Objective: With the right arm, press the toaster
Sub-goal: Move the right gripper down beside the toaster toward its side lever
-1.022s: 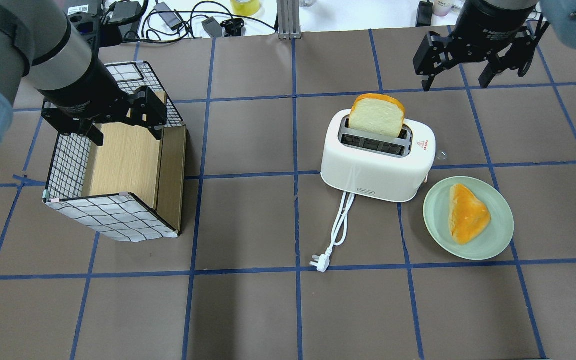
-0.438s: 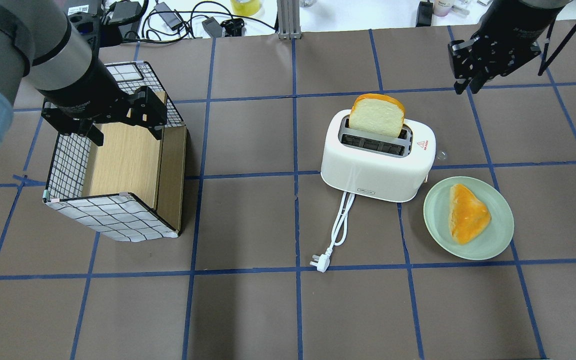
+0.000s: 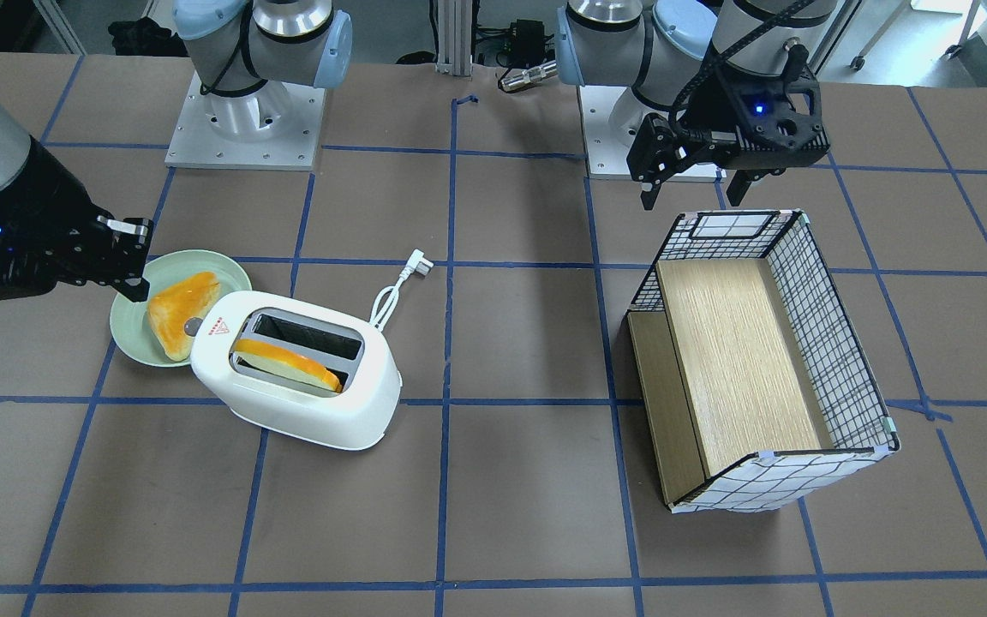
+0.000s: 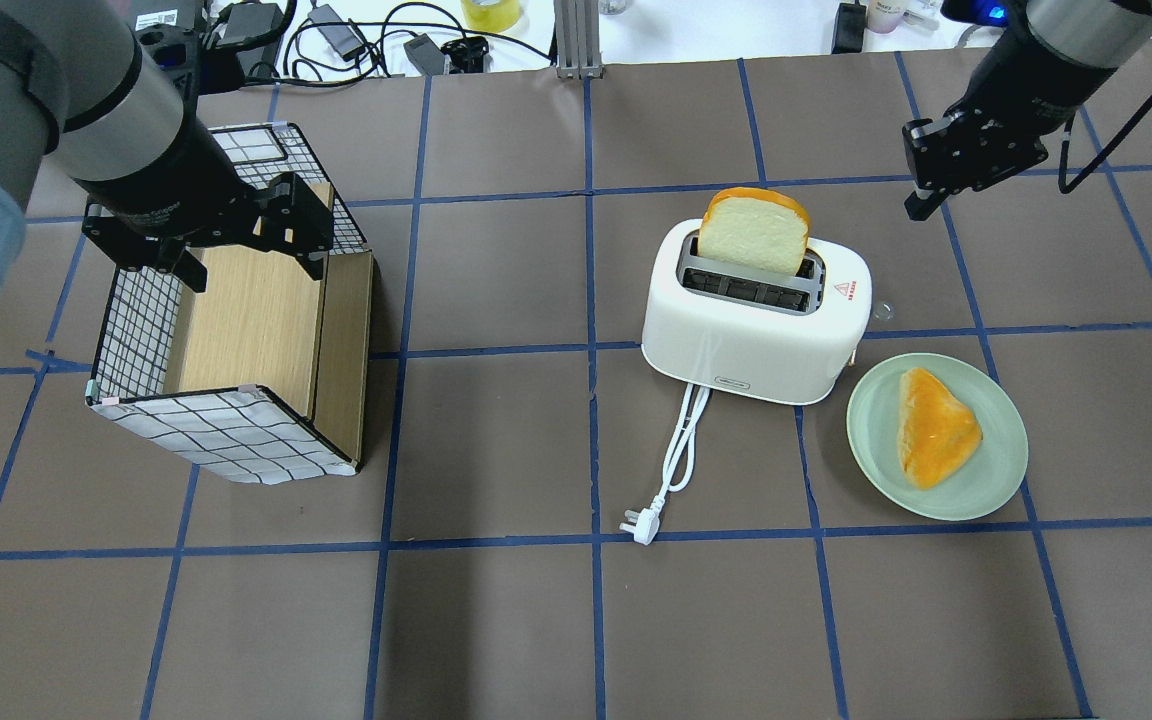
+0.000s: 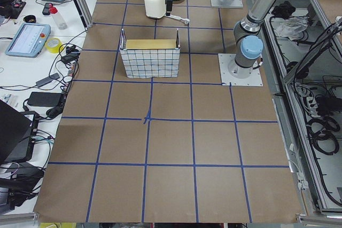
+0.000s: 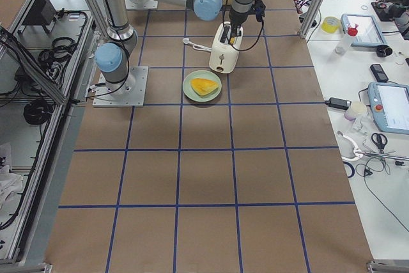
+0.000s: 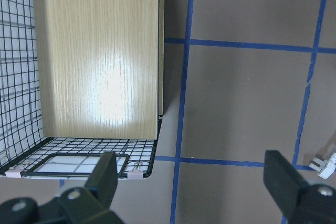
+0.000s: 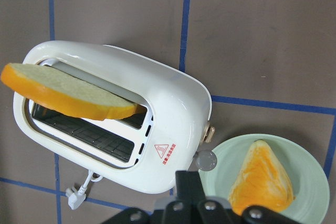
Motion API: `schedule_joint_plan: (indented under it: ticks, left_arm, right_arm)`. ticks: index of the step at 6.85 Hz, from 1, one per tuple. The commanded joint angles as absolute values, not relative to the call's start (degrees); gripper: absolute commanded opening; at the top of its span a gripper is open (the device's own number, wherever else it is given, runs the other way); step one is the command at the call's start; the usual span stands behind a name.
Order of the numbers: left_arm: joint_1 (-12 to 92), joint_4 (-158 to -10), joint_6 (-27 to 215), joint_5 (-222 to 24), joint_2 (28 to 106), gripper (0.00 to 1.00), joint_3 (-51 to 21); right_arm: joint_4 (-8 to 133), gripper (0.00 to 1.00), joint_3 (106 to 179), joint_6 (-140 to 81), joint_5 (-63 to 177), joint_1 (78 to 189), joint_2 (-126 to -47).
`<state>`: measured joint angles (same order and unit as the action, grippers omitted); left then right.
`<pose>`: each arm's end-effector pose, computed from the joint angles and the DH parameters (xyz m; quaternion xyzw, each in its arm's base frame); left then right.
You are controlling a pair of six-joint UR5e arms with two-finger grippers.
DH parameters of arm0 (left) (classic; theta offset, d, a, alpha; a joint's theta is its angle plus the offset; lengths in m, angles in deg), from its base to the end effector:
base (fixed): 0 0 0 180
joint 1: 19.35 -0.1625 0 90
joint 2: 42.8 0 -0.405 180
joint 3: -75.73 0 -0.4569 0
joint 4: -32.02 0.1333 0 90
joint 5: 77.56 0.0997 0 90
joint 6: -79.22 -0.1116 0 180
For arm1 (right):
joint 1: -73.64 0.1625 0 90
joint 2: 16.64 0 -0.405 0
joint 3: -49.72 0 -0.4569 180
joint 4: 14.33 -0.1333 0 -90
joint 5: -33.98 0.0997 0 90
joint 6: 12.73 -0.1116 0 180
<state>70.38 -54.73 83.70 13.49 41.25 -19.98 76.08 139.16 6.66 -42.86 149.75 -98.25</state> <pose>-0.1288 -0.5218 0.4619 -0.0417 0.9986 -0.0308 0.0080 0.0109 -0.6172 0.3803 -0.0402 0.9905 0.0288 0.1280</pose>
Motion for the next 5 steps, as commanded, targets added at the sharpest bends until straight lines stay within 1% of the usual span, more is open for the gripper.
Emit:
schedule_joint_plan:
  ticks: [1, 3, 5]
  left_arm:
    - [70.39, -54.72, 83.7, 13.5, 41.23, 1.0, -19.98]
    - [70.39, -54.72, 83.7, 13.5, 41.23, 1.0, -19.98]
    - [70.39, -54.72, 83.7, 13.5, 41.23, 1.0, -19.98]
  right_arm:
    - [75.93, 0.0, 141.48, 7.83, -41.52, 148.7, -97.5]
    - [75.84, 0.0, 143.58, 10.02, -38.54, 148.44, -95.3]
    - [75.84, 0.0, 145.34, 11.34, -35.74, 146.08, -95.21]
